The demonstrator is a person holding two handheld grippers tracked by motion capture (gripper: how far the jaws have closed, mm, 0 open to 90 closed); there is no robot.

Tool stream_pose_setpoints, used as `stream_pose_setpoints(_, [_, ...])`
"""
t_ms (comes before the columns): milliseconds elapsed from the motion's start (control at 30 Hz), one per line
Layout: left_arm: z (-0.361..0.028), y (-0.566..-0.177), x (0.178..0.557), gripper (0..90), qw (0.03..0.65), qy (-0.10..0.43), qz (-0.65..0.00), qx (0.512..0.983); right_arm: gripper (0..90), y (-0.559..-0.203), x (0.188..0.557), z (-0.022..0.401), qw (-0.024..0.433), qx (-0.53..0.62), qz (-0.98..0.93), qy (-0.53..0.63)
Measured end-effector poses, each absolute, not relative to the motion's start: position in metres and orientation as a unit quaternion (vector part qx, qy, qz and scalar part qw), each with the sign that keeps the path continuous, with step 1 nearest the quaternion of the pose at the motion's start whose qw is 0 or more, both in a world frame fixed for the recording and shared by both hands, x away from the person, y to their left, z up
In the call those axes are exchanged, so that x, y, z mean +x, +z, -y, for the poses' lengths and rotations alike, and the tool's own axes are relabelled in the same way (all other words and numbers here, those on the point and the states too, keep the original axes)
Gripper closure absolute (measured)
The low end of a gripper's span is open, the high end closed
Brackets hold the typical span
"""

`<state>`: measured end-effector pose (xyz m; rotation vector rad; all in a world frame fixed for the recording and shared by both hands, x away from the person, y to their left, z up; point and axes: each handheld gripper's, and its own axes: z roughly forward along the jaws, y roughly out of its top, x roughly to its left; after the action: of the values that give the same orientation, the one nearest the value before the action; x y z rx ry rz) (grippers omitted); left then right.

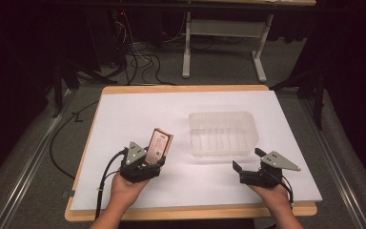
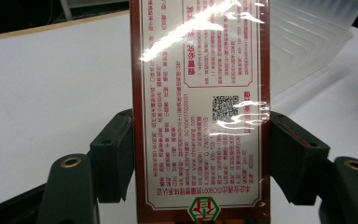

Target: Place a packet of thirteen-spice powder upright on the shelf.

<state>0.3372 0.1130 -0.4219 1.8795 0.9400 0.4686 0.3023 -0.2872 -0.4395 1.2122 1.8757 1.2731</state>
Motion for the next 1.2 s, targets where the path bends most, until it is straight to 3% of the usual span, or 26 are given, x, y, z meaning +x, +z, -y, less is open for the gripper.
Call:
stream_pose_setpoints(400, [-0.113,-0.42,0.32,32.3,0.508,0.208,-0.37,0.749,11.3,-0.433,0.299,0.286,0.294,0.436,-0.695,0.49])
stream_pose_setpoints(633, [-0.107,-0.418,0.316,32.3,0.523,0.208,-0.361,0.743,11.8,-0.425,0.296,0.274,0.293,0.423,-0.698,0.497])
stream_pose_setpoints(800, [-0.099,-0.418,0.314,32.3,0.529,0.209,-0.351,0.744,15.5,-0.414,0.302,0.259,0.254,0.43,-0.687,0.527])
stream_pose_setpoints(1200, [-0.075,-0.416,0.311,32.3,0.551,0.195,-0.339,0.737,17.7,-0.399,0.315,0.228,0.243,0.4,-0.703,0.535])
